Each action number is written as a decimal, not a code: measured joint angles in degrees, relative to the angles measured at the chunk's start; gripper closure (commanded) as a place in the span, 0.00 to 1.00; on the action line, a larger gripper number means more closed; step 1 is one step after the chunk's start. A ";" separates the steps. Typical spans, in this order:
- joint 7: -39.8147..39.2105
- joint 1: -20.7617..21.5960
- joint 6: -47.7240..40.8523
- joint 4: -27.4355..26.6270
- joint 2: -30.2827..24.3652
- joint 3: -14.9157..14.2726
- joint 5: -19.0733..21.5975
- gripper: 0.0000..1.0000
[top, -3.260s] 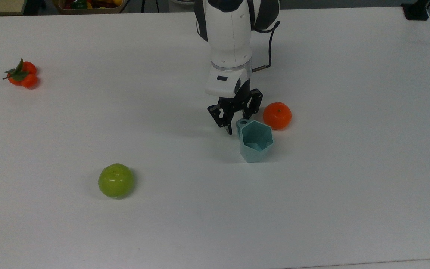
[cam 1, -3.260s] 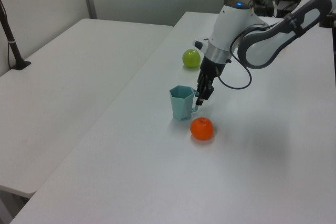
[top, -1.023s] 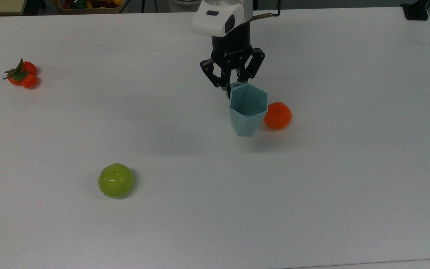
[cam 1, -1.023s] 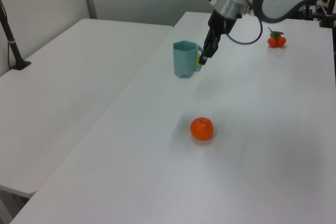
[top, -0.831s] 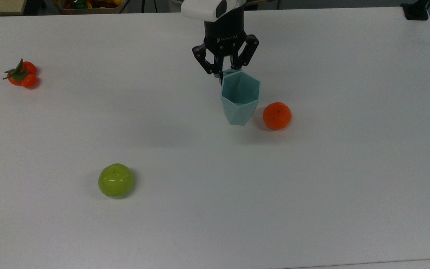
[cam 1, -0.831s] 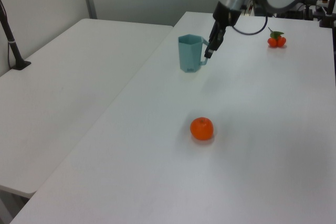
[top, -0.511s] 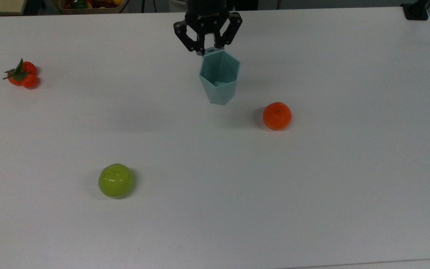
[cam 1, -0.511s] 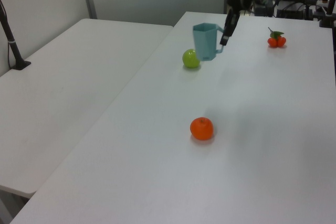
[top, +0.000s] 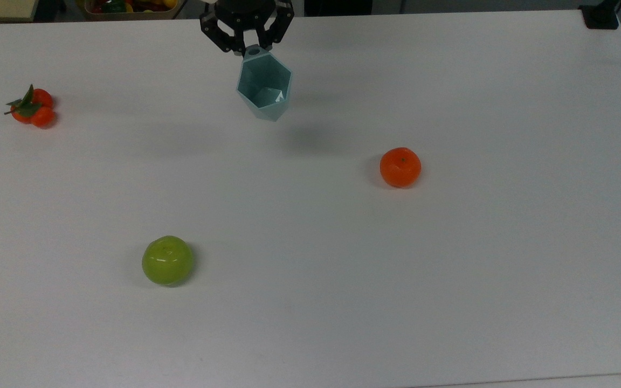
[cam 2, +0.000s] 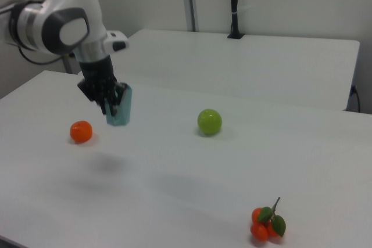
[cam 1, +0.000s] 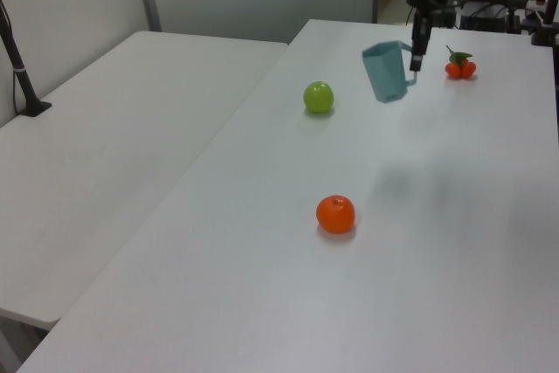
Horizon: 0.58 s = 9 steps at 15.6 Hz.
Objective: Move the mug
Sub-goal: 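Lift the teal jug and carry it toward the tangerine cluster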
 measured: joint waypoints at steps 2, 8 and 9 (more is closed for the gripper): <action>-0.72 -1.09 0.00 -2.90 0.02 -0.02 0.00 1.00; -5.78 -3.55 1.47 -10.04 -0.43 -1.74 -0.01 1.00; -6.34 -3.57 3.32 -11.82 -0.70 -2.36 -0.04 1.00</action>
